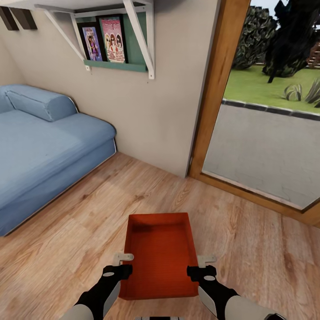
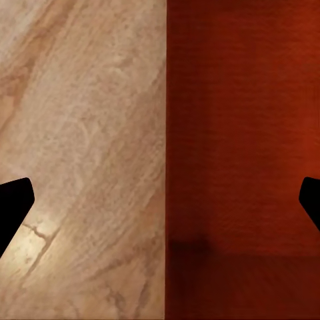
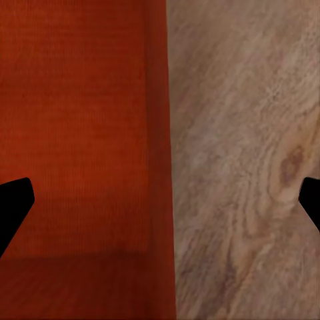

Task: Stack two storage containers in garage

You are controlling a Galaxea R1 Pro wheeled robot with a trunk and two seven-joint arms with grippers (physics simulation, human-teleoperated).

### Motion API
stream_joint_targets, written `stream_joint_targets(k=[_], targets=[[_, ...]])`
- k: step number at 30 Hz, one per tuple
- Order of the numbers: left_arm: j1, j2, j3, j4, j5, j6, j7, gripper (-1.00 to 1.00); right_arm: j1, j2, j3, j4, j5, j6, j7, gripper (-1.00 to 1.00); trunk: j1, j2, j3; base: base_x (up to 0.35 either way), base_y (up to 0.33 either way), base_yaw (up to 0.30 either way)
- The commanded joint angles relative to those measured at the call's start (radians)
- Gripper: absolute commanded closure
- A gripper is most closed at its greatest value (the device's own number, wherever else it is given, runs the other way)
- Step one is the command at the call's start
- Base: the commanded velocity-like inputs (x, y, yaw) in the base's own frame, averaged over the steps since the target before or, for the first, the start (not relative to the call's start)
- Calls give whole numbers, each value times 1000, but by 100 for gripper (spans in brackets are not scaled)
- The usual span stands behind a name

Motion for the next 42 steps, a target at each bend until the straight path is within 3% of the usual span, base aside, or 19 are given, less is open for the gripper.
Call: stream_joint_targets(k=[1,5,9,28,42], targets=[[0,0,-3,-2,2,6,5,-100,-1,0,9,1,-11,-4,-4,-100,4,-8,-4,0,0,0],[0,0,-3,-3,1,6,5,-100,-1,0,9,1,-11,-4,-4,-100,19,-36,-16,0,0,0],[0,-1,-2,-3,0,6,5,-100,-1,0,9,1,-11,-4,-4,-100,19,-36,-16,0,0,0],[0,0,-2,-3,2,6,5,-100,-1,0,9,1,-12,-4,-3,-100,92,-169,-76,0,0,0],[0,-1,-2,-4,1,5,5,-100,-1,-1,9,1,-12,-4,-3,-100,92,-169,-76,0,0,0]])
